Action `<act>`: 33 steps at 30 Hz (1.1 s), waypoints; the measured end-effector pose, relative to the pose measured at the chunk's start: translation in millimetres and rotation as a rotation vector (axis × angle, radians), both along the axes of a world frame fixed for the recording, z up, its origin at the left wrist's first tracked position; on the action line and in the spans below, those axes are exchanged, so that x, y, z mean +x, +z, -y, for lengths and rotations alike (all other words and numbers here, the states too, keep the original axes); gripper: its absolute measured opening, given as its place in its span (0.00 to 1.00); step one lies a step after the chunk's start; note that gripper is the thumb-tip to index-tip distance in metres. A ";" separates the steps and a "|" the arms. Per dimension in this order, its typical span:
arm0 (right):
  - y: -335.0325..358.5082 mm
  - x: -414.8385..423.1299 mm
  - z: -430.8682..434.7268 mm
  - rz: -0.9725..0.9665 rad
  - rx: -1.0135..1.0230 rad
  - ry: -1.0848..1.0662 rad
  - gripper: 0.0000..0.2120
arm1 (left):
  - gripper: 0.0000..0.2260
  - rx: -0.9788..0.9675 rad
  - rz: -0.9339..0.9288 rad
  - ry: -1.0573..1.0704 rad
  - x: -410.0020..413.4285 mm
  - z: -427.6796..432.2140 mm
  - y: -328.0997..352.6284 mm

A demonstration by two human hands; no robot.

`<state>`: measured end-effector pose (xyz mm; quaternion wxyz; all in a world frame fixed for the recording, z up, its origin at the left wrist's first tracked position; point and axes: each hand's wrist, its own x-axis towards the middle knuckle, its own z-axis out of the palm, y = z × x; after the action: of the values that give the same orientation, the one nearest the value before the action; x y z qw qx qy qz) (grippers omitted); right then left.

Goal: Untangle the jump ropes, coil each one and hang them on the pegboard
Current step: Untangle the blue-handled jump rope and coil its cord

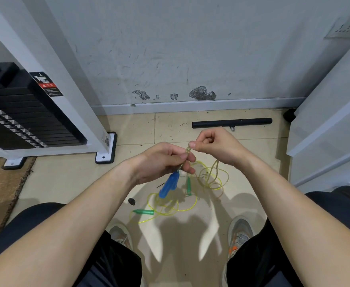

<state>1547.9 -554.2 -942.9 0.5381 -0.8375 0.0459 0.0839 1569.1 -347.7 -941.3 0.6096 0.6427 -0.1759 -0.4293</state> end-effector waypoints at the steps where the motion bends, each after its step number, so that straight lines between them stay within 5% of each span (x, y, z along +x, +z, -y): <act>1: -2.2 -0.8 -3.1 0.005 -0.016 -0.053 0.18 | 0.19 -0.026 -0.001 0.052 0.8 0.3 -0.9; 4: -12.4 -5.0 -15.3 -0.067 -0.038 -0.109 0.20 | 0.12 -0.099 -0.030 0.238 1.6 3.6 -3.8; 11: -20.5 -15.2 -38.4 -0.124 0.055 0.003 0.08 | 0.10 -0.079 0.027 0.514 10.9 2.7 -14.4; 22: -7.3 -18.7 -52.7 -0.060 0.113 -0.055 0.13 | 0.03 0.036 0.356 0.706 11.1 11.2 -26.6; 33: -16.9 -39.2 -80.9 -0.142 0.406 -0.172 0.07 | 0.06 0.050 0.149 0.962 1.2 25.2 -25.0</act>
<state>1508.7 -473.3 -959.8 0.6960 -0.6972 0.1371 0.1041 1570.4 -373.0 -966.4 0.7090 0.6946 0.1084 -0.0555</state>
